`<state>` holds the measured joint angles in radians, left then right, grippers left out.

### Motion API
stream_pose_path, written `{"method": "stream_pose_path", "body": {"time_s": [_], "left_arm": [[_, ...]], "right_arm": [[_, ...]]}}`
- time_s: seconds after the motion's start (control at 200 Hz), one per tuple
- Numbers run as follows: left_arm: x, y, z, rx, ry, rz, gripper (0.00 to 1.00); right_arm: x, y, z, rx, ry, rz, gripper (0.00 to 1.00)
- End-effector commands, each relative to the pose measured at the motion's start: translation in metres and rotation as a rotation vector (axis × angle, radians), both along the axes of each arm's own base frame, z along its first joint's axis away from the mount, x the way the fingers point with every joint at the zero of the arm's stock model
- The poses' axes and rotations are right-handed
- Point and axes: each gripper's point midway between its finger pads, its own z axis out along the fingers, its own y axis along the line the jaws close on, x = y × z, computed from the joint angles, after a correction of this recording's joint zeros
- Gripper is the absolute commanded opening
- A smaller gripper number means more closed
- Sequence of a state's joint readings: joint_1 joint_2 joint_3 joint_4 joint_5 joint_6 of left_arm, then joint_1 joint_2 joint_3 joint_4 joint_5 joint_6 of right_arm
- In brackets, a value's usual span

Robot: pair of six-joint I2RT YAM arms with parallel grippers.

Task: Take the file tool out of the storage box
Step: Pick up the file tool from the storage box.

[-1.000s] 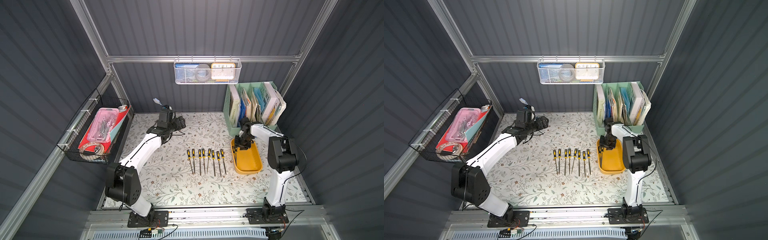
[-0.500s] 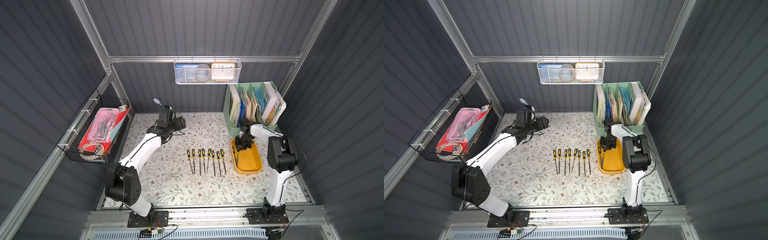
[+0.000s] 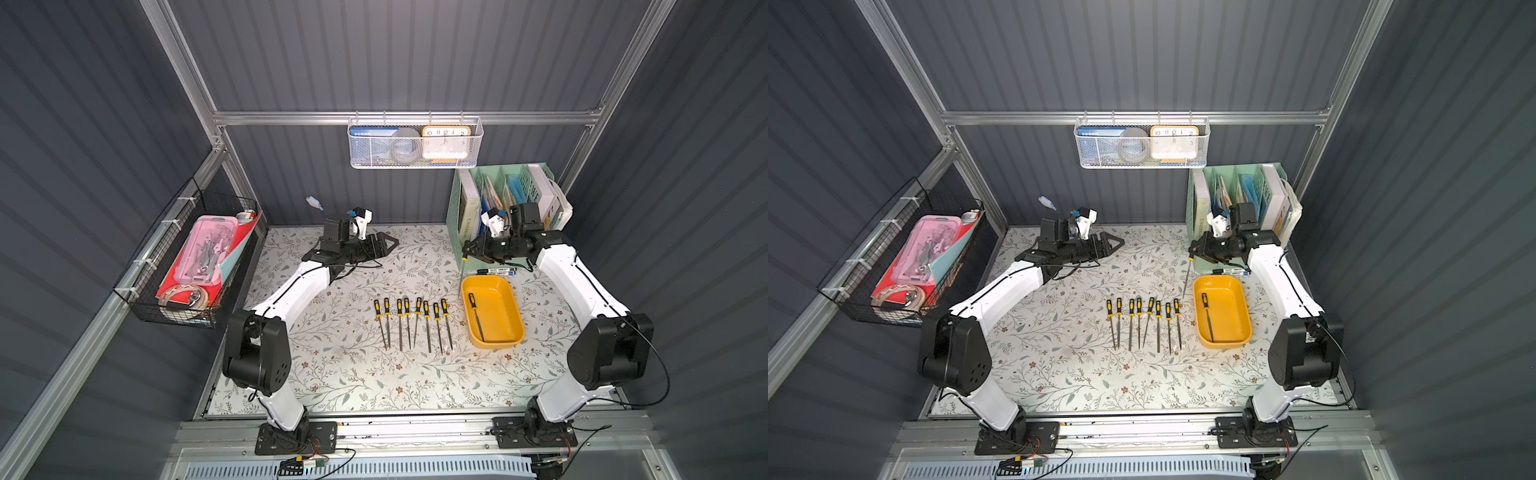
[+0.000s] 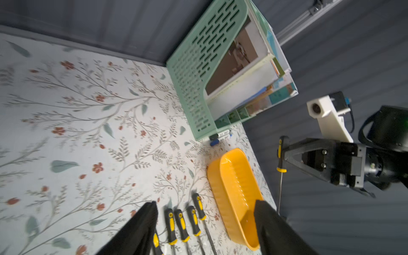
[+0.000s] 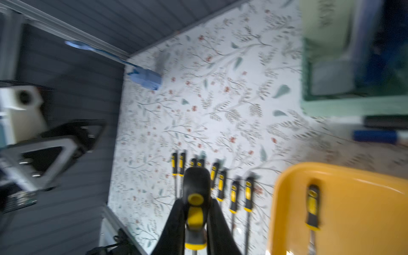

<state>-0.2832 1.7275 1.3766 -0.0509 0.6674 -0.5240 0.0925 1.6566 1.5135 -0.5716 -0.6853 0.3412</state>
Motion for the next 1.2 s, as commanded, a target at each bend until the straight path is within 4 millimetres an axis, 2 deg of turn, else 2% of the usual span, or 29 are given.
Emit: {"method": "stream_pose_path", "body": {"time_s": [0.0, 0.125, 0.35, 0.52, 0.82, 1.066, 1.131, 1.196], "left_arm": [[-0.025, -0.032, 0.025, -0.116, -0.031, -0.215, 0.69], [-0.048, -0.052, 0.028, -0.165, -0.015, -0.347, 0.61], [-0.076, -0.077, 0.03, -0.222, 0.006, -0.481, 0.59], [-0.081, -0.082, 0.027, -0.223, 0.013, -0.498, 0.56], [-0.083, -0.081, 0.036, -0.236, -0.007, -0.503, 0.51], [-0.082, -0.081, 0.036, -0.241, -0.001, -0.498, 0.31], [-0.082, -0.081, 0.037, -0.242, -0.004, -0.496, 0.2], [-0.082, -0.081, 0.036, -0.242, 0.0, -0.497, 0.04]], "right_arm": [[-0.005, 0.035, 0.04, 0.272, -0.069, 0.144, 0.0], [-0.008, 0.055, 0.053, 0.356, -0.102, 0.2, 0.0], [-0.012, 0.085, 0.063, 0.448, -0.108, 0.284, 0.0], [-0.013, 0.101, 0.068, 0.481, -0.11, 0.313, 0.0], [-0.021, 0.115, 0.059, 0.481, -0.083, 0.344, 0.0], [-0.028, 0.123, 0.058, 0.491, -0.08, 0.373, 0.0], [-0.029, 0.124, 0.056, 0.491, -0.076, 0.376, 0.0], [-0.029, 0.123, 0.052, 0.487, -0.073, 0.371, 0.0]]}}
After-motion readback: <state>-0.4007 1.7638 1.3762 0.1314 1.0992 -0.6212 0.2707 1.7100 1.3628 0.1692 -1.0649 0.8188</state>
